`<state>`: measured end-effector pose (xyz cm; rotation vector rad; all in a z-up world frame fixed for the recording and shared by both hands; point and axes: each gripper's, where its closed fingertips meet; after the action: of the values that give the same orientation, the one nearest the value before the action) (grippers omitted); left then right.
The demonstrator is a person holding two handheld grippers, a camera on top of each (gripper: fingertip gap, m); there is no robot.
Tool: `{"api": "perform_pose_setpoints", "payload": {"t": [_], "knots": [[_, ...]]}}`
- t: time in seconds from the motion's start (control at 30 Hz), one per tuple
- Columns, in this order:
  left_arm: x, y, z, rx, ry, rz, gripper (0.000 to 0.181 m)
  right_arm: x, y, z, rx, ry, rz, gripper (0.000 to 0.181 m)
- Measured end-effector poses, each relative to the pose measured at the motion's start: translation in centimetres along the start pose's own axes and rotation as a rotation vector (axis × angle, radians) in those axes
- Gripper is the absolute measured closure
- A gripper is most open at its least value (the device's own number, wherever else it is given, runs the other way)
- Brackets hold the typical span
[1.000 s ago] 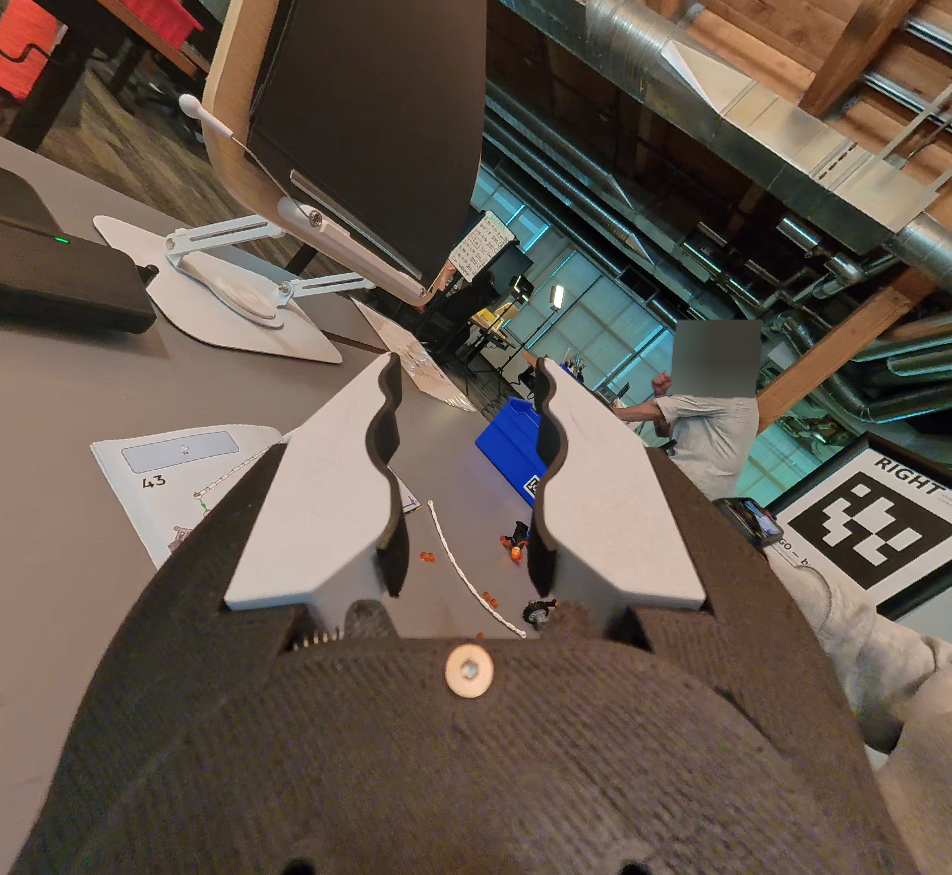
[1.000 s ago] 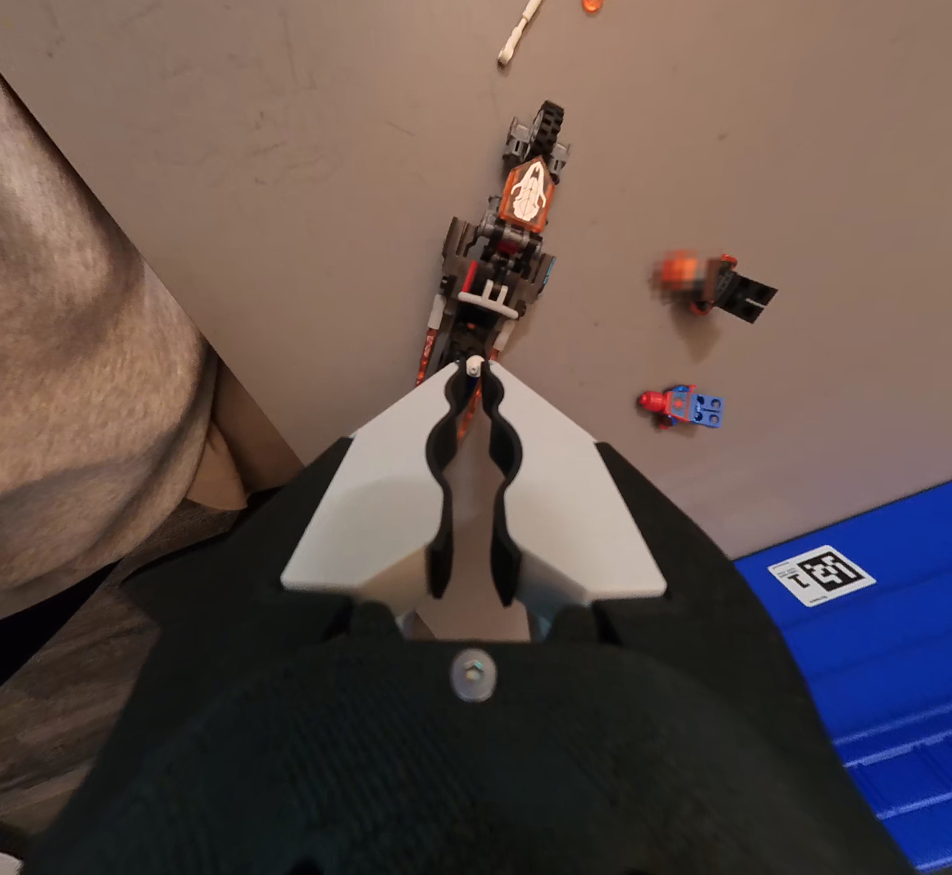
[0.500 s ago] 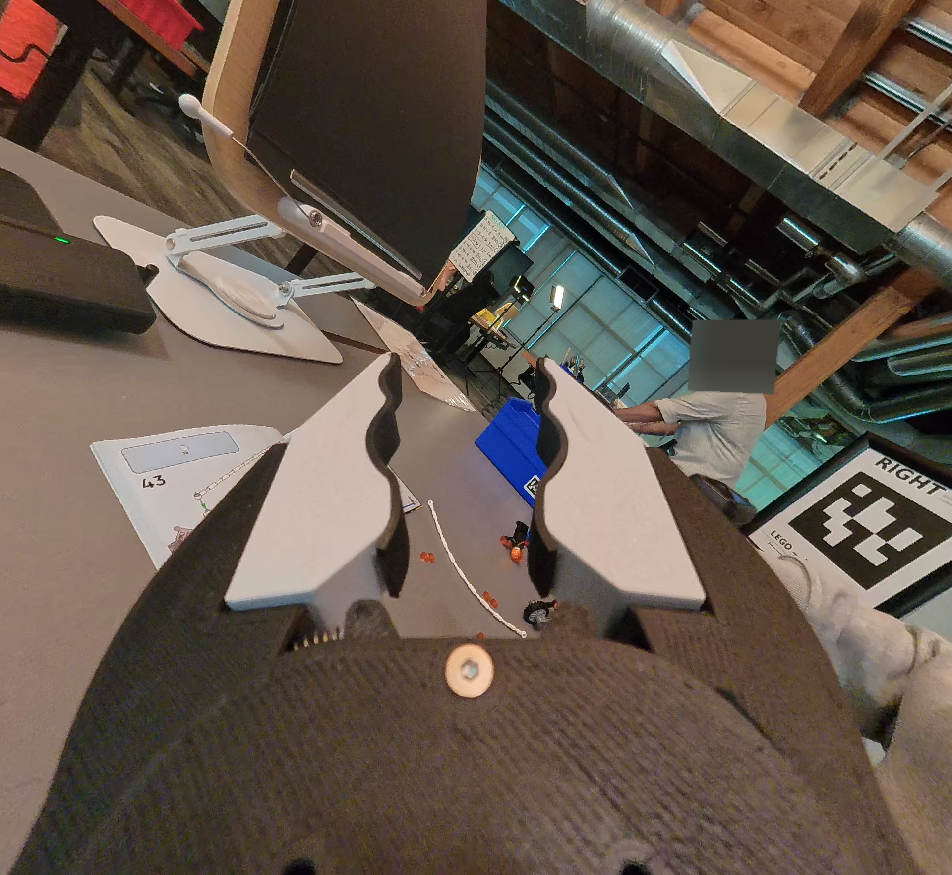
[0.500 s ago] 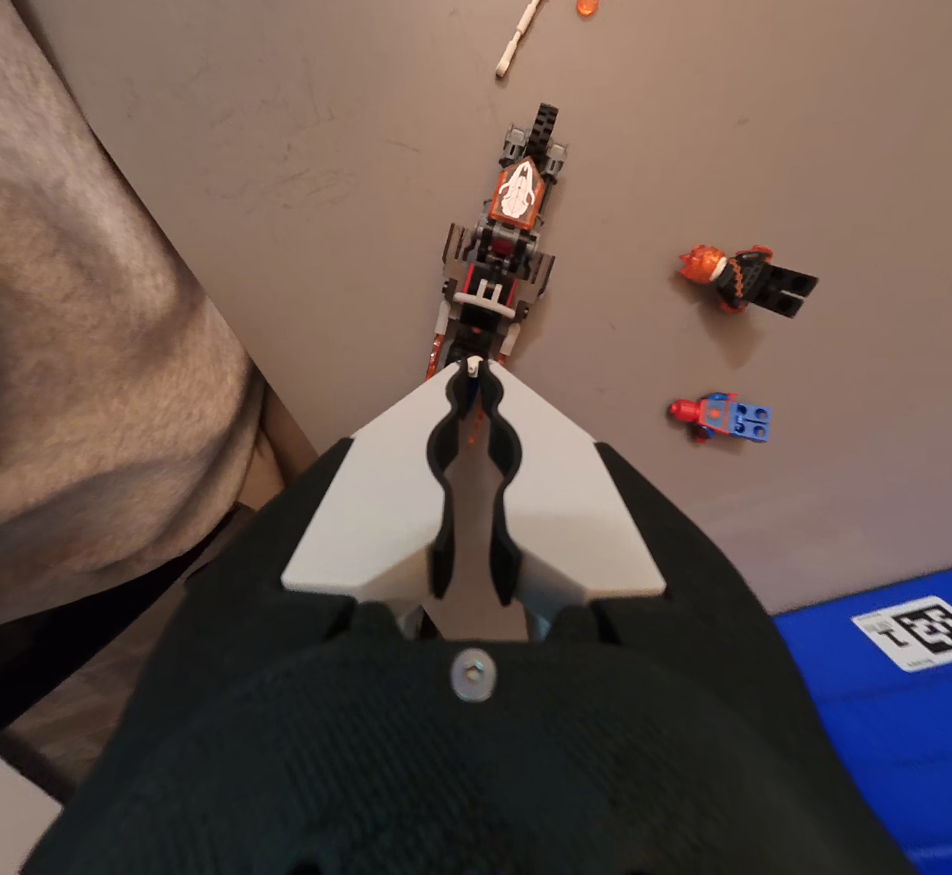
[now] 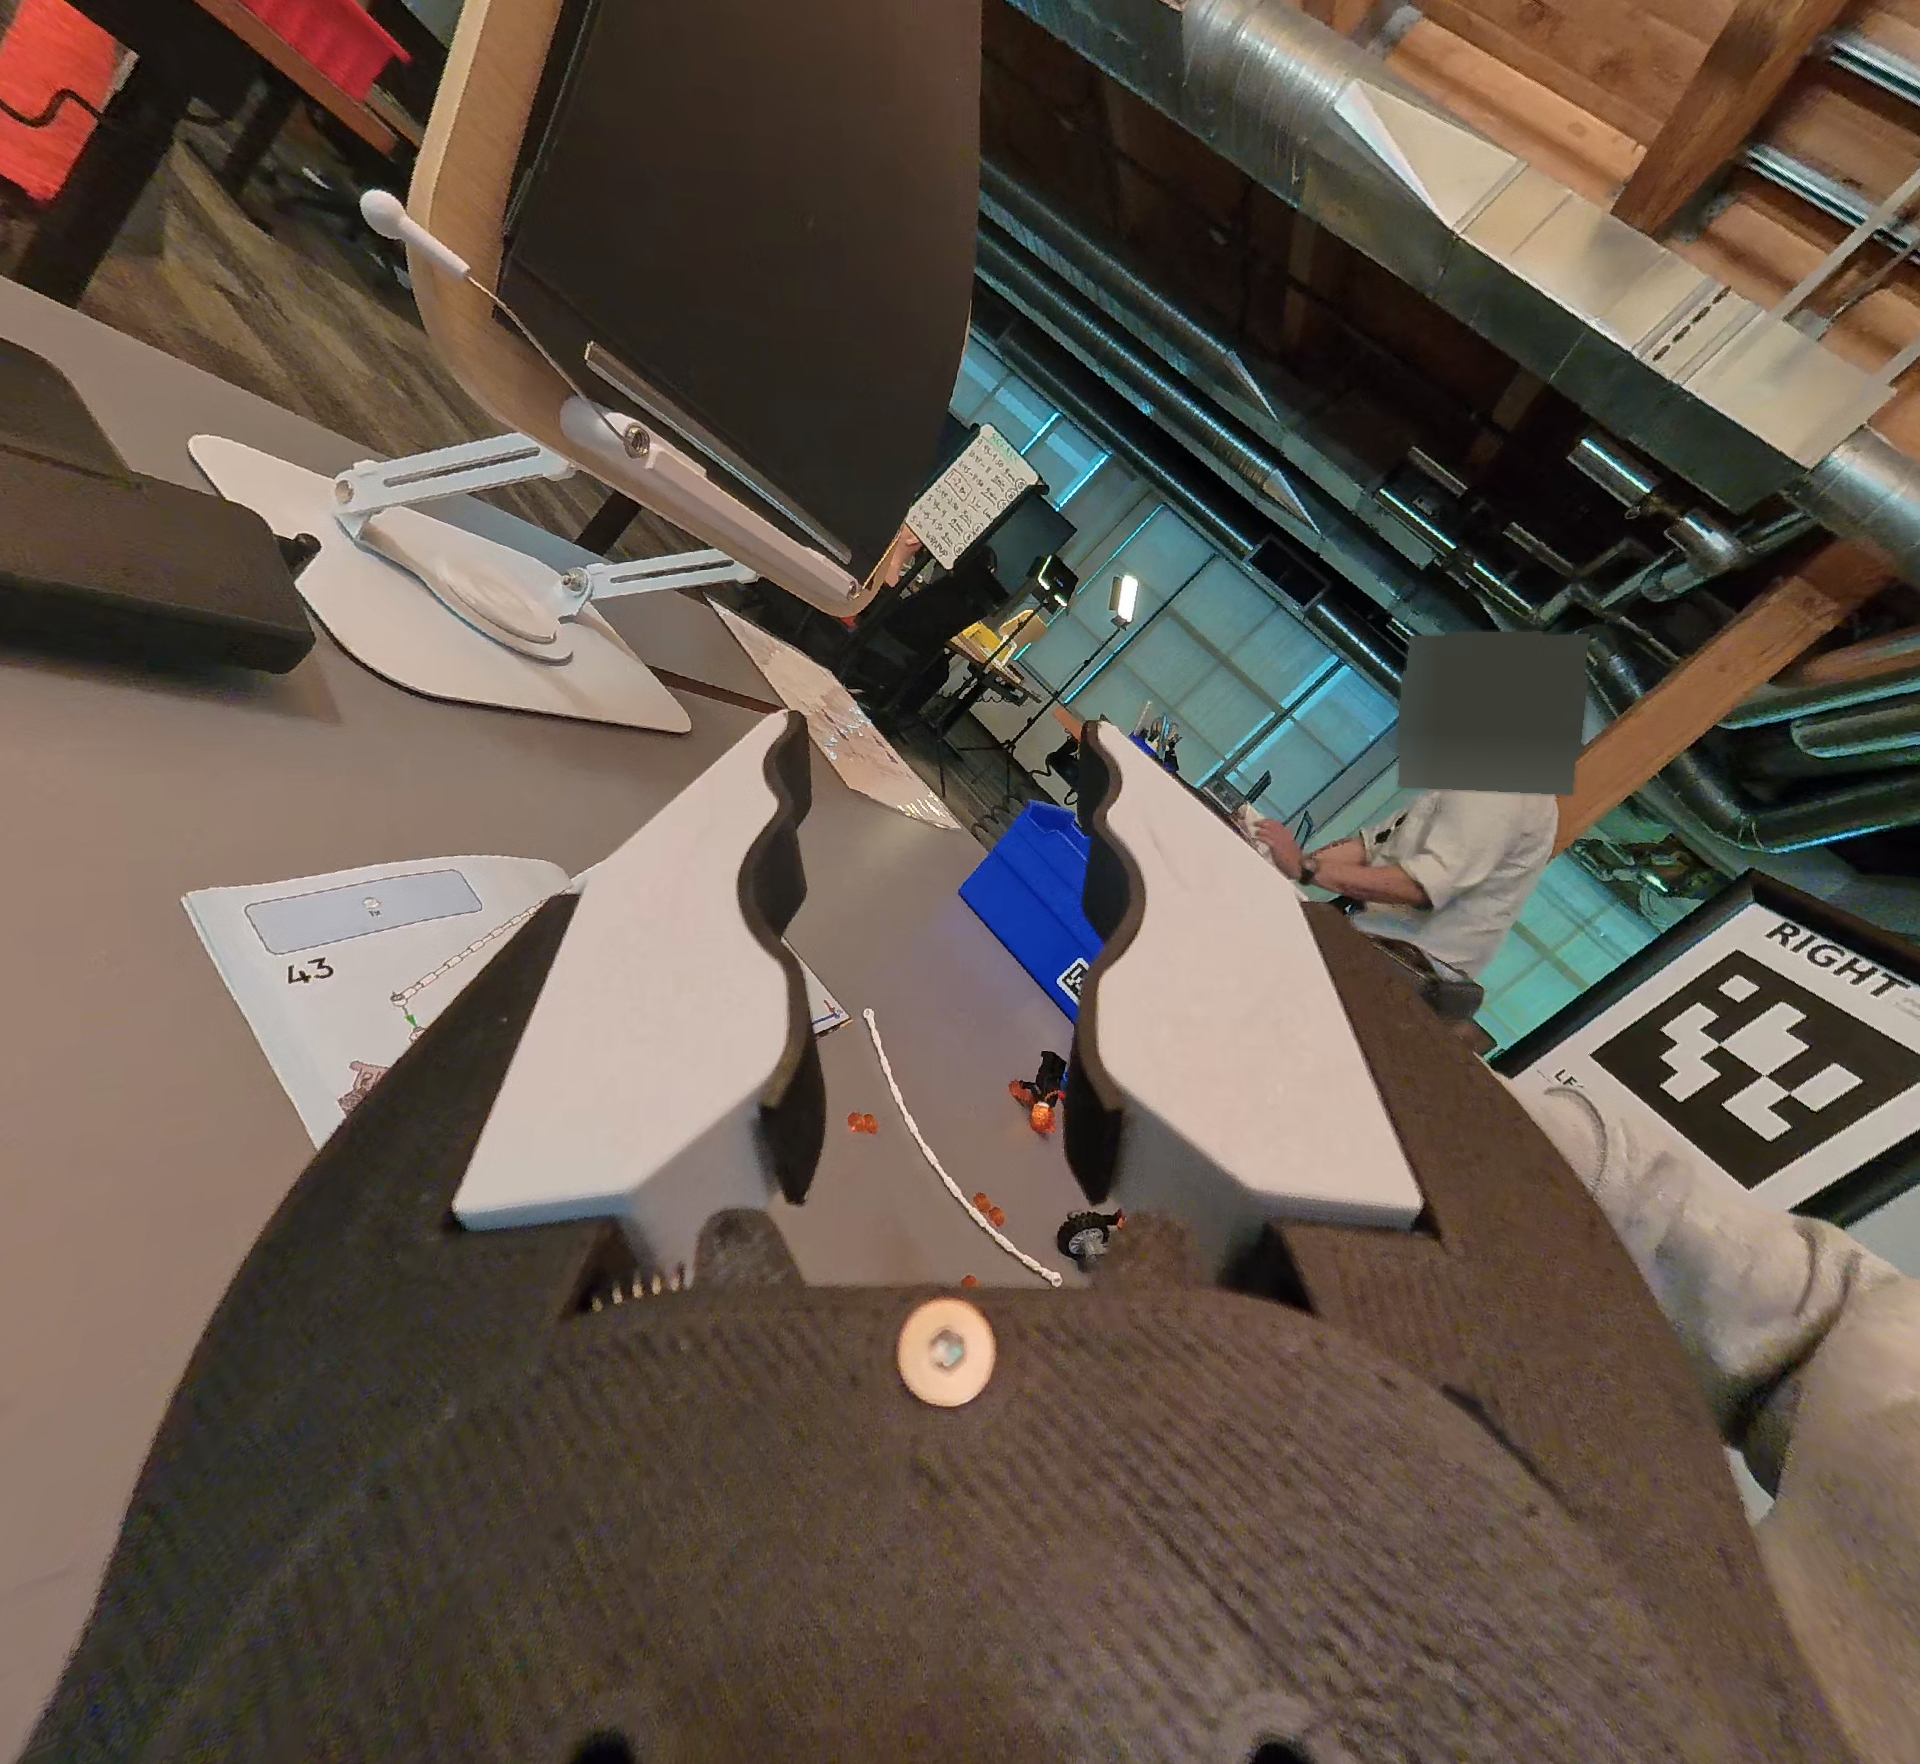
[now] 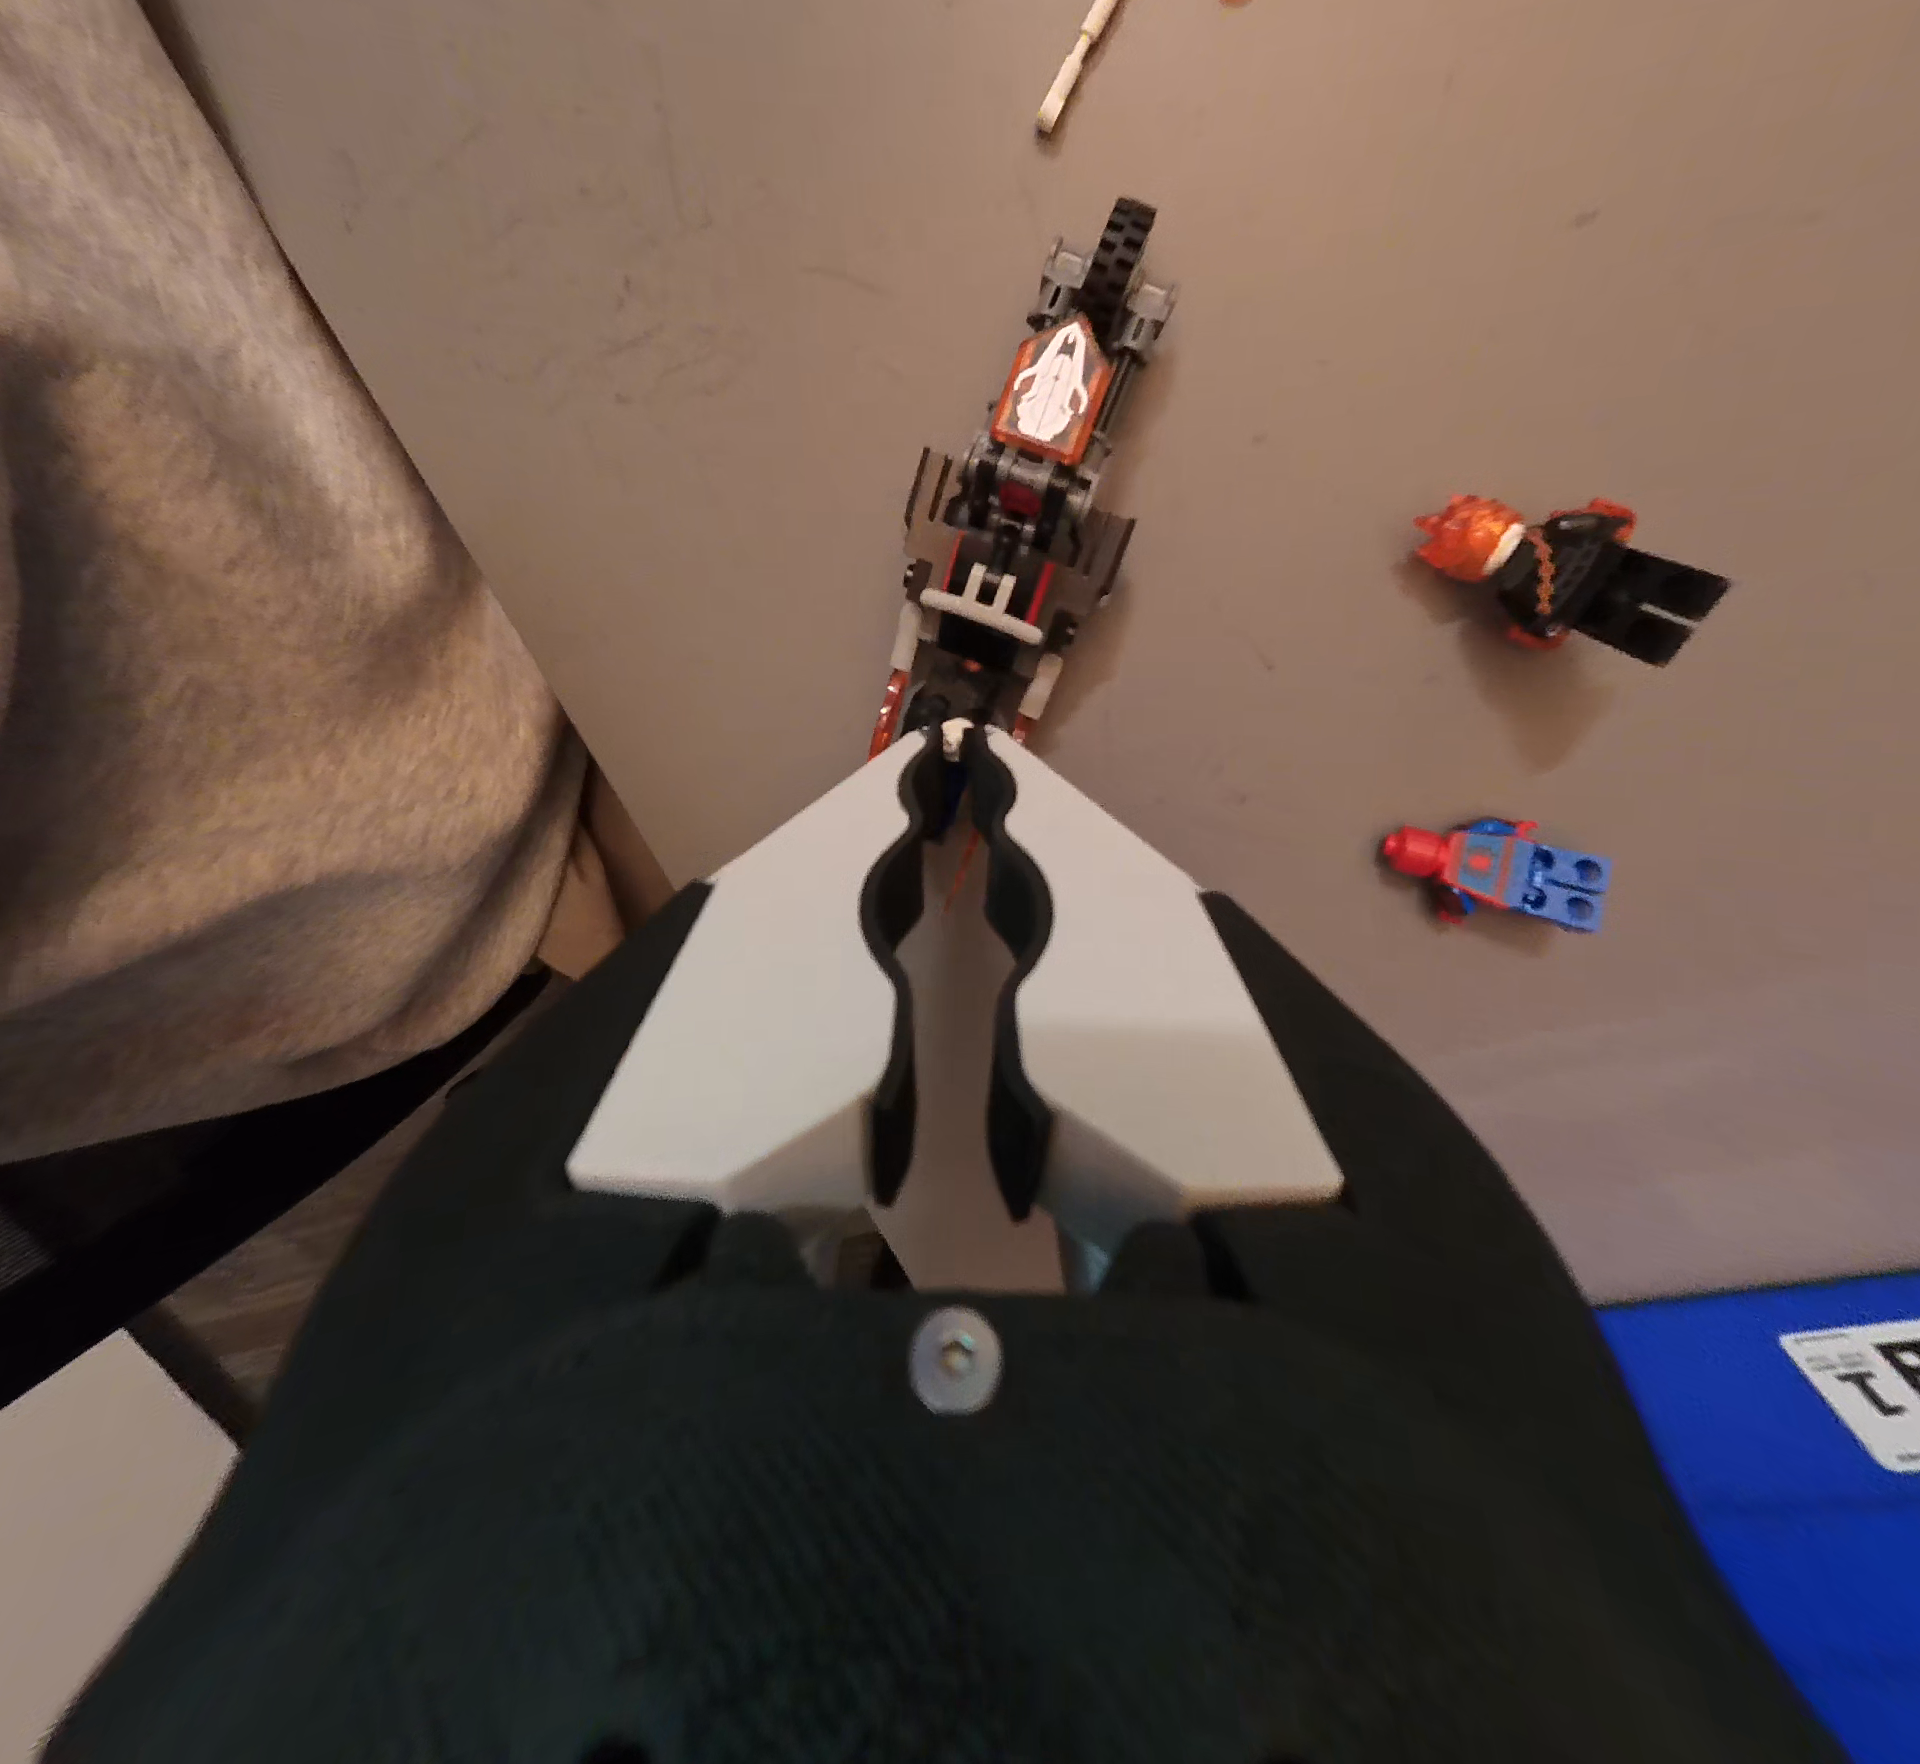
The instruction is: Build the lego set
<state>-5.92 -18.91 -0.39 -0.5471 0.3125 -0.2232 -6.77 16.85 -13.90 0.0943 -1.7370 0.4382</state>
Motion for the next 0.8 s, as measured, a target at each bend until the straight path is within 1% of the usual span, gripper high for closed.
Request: {"api": "perform_pose_setpoints", "payload": {"t": [0.27,0.4,0.53,0.8], "knots": [[-0.01,0.01,-0.03,0.0,-0.001,-0.001,0.131,-0.03,-0.14,-0.04,0.007,-0.101,0.018,0.18],[0.01,-0.01,-0.07,-0.001,-0.003,0.0,0.131,-0.04,-0.17,0.04,0.014,-0.117,0.025,0.18],[0.0,0.01,-0.05,0.0,-0.002,-0.001,0.131,-0.05,-0.13,0.05,0.018,-0.101,0.011,0.179],[-0.07,0.1,0.01,-0.002,-0.002,-0.004,0.131,-0.1,-0.14,0.02,0.039,-0.019,-0.067,0.179]]}}
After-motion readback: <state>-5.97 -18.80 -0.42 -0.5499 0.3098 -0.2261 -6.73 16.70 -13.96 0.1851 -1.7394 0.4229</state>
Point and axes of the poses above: each gripper's, where its closed fingertips meet, x back along the fingers, y out of its underside, z = x × y across the jaws, and after that the axes turned 11 degrees about x, right-handed
